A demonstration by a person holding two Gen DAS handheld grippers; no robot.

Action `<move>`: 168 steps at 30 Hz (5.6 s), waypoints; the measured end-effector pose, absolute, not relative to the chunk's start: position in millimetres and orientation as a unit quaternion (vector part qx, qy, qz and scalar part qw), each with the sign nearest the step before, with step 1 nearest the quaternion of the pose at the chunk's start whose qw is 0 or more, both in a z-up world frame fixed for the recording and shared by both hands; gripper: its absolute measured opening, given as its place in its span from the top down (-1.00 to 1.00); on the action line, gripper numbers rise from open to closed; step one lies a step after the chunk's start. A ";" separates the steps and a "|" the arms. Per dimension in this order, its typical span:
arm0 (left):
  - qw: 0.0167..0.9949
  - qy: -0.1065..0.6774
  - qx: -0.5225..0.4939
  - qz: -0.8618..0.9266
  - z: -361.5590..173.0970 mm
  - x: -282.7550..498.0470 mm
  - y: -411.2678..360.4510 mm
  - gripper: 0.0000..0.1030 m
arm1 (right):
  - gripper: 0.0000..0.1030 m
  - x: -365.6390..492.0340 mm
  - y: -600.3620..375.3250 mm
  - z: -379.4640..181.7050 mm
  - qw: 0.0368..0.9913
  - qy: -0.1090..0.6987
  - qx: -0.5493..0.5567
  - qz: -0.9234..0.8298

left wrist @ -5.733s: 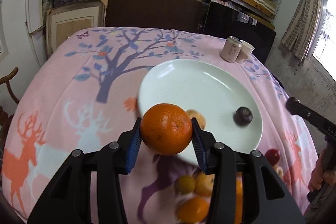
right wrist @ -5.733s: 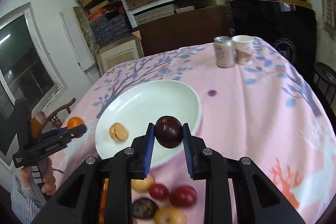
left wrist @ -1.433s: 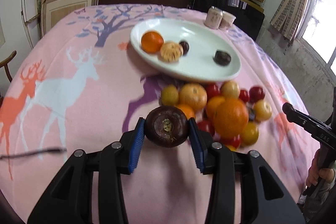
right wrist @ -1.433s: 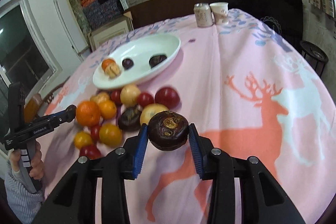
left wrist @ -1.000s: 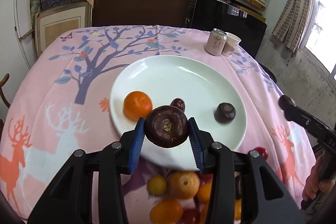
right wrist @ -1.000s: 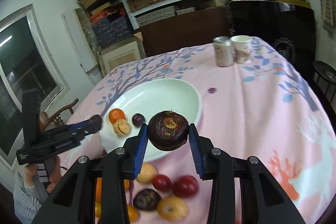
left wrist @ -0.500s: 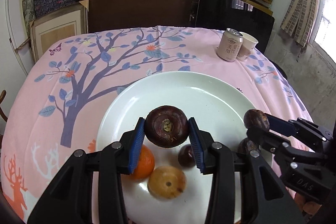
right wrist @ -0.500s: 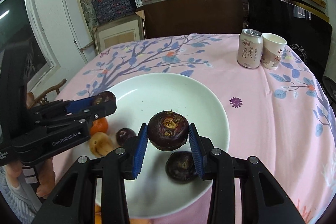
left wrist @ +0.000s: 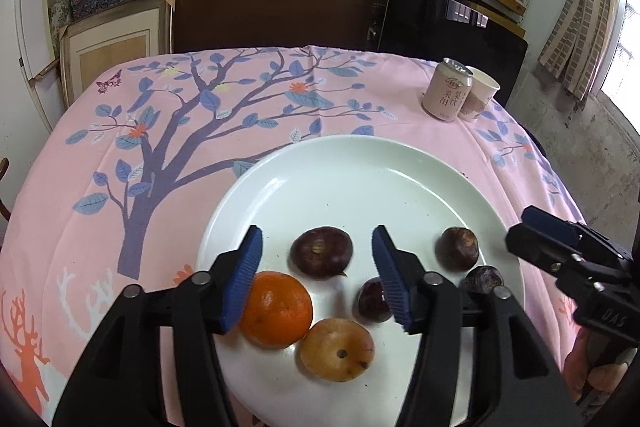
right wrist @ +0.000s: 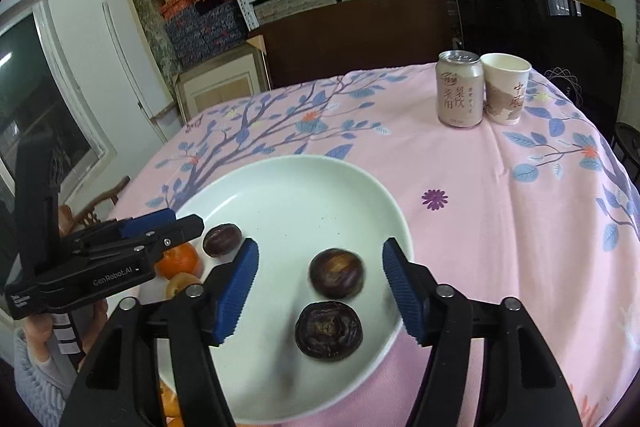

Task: Organize fruits

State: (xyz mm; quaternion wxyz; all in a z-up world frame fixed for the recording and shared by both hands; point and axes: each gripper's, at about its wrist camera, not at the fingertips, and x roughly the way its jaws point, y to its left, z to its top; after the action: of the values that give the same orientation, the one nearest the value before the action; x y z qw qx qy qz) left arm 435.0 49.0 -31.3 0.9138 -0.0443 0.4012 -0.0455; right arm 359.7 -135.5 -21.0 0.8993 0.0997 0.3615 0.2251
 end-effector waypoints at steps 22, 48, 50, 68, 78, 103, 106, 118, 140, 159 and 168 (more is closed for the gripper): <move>0.919 0.389 -0.071 0.005 -60.5 246.5 88.8 -0.49 | -0.83 212.0 -225.7 -41.0 0.931 0.279 0.190 0.141; 0.918 0.376 -0.110 0.064 -63.9 221.1 115.2 -0.70 | -0.83 211.5 -231.5 -59.9 0.913 0.312 0.220 0.146; 0.918 0.385 -0.074 0.055 -66.7 226.5 100.0 -0.70 | -0.83 211.2 -231.9 -59.8 0.912 0.312 0.220 0.146; 0.908 0.417 -0.021 -0.029 -81.4 254.1 65.5 0.17 | -0.83 217.6 -233.7 -66.0 0.905 0.332 0.227 0.139; 0.904 0.424 -0.045 -0.024 -84.0 268.9 74.1 0.16 | -0.83 207.6 -215.1 -66.1 0.911 0.339 0.178 0.151; 0.908 0.416 -0.053 -0.018 -80.8 260.1 82.4 0.24 | -0.58 188.5 -170.2 -68.3 0.904 0.392 0.052 0.163; 0.907 0.417 -0.053 -0.018 -81.4 260.4 83.1 0.25 | -0.55 191.8 -162.8 -72.2 0.898 0.407 0.034 0.164; 0.907 0.418 -0.053 -0.018 -82.5 260.9 83.2 0.24 | -0.10 192.7 -172.1 -72.2 0.898 0.411 0.053 0.149; 0.904 0.424 -0.039 -0.031 -85.1 261.9 74.2 0.25 | 0.15 194.0 -172.1 -71.7 0.895 0.407 0.071 0.167; 0.927 0.365 -0.066 -0.063 -34.2 255.7 70.6 0.25 | 0.15 198.6 -192.6 -46.6 0.908 0.357 0.115 0.186; 0.925 0.364 -0.016 -0.105 -17.1 312.1 11.5 0.25 | 0.15 272.0 -163.6 8.3 0.918 0.323 0.103 0.205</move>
State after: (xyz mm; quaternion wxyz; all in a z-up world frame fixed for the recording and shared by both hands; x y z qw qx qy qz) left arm 312.1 11.5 -17.1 0.9253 -0.0156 0.3640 -0.1049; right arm 272.0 -163.6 8.3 0.9182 0.1033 0.3226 0.2051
